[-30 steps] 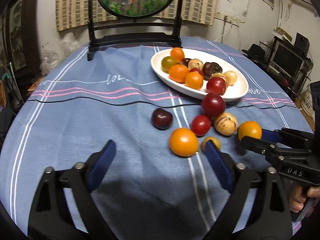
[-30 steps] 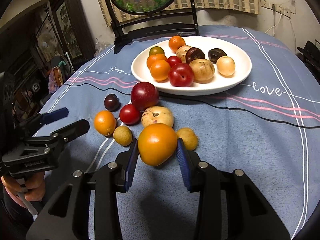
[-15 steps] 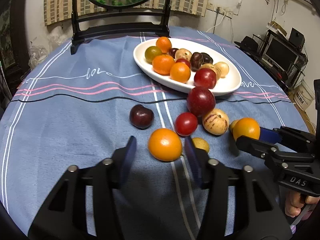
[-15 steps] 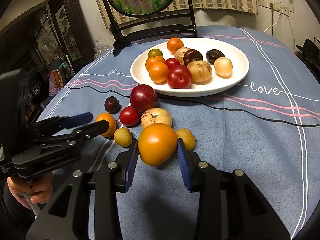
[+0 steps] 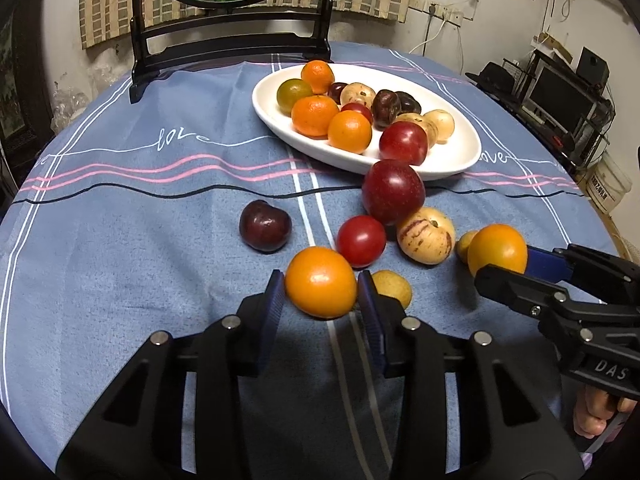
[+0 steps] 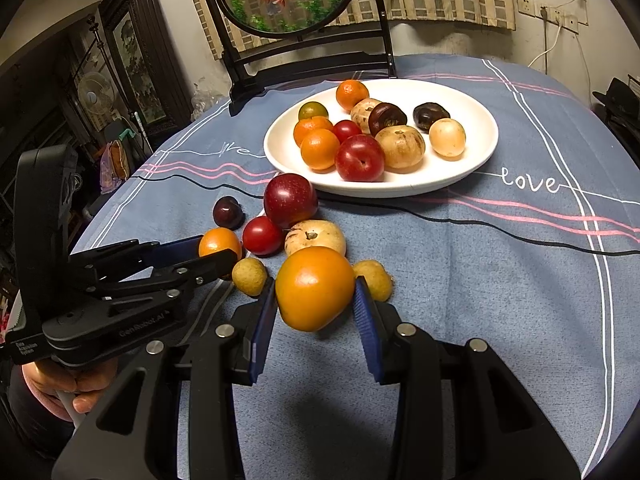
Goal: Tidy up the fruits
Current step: 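Close the left tool on the orange tomato while the right tool grasps the large orange tomato, then carry the orange tomato with the left tool while the right tool carries its tomato over the plate, then open the left tool onto the plate while the right tool releases its tomato there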
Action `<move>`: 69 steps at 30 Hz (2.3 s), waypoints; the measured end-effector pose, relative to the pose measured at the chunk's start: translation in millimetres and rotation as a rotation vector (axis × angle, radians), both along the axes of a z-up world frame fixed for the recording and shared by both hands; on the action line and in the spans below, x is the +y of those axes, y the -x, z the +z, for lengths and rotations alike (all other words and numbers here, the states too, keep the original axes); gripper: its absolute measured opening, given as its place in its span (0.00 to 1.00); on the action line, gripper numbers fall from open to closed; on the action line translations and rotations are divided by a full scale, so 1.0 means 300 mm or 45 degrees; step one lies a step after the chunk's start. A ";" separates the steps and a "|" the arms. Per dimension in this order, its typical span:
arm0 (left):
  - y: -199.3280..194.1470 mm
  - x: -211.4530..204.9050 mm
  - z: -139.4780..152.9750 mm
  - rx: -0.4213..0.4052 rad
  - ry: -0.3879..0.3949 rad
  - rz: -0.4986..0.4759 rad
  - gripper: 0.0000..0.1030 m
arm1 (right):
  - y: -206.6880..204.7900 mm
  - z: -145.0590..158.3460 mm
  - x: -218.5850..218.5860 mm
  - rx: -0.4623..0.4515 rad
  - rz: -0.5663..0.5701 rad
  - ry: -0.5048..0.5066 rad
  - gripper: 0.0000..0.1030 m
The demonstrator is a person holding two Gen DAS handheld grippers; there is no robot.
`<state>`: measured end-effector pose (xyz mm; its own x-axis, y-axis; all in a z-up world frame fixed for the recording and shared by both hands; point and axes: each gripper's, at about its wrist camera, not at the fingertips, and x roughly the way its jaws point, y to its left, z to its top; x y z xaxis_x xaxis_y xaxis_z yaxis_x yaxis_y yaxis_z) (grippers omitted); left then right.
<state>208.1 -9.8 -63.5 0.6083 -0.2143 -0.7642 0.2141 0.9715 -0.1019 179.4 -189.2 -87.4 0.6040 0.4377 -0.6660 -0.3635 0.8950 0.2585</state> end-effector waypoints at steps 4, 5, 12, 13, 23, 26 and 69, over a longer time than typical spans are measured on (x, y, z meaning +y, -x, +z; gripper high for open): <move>-0.017 -0.004 -0.023 0.039 -0.001 0.004 0.37 | 0.001 0.002 -0.001 -0.001 -0.005 0.000 0.38; -0.016 -0.003 -0.022 0.036 -0.001 0.004 0.37 | 0.002 0.003 -0.001 -0.004 -0.006 0.000 0.38; 0.004 0.023 0.000 -0.008 0.012 0.046 0.36 | 0.007 0.007 -0.006 -0.017 -0.015 0.004 0.38; 0.011 0.027 0.008 -0.022 0.014 0.048 0.36 | 0.008 0.009 -0.009 -0.019 -0.013 -0.001 0.38; 0.050 0.019 0.117 -0.137 0.074 -0.046 0.36 | 0.003 0.035 -0.071 -0.043 -0.059 -0.098 0.38; 0.019 0.009 0.163 -0.163 0.072 -0.085 0.36 | -0.012 0.065 -0.104 -0.066 -0.087 -0.149 0.38; -0.332 -0.078 0.312 -0.290 -0.006 -0.039 0.91 | -0.314 0.168 -0.135 -0.231 -0.203 -0.091 0.51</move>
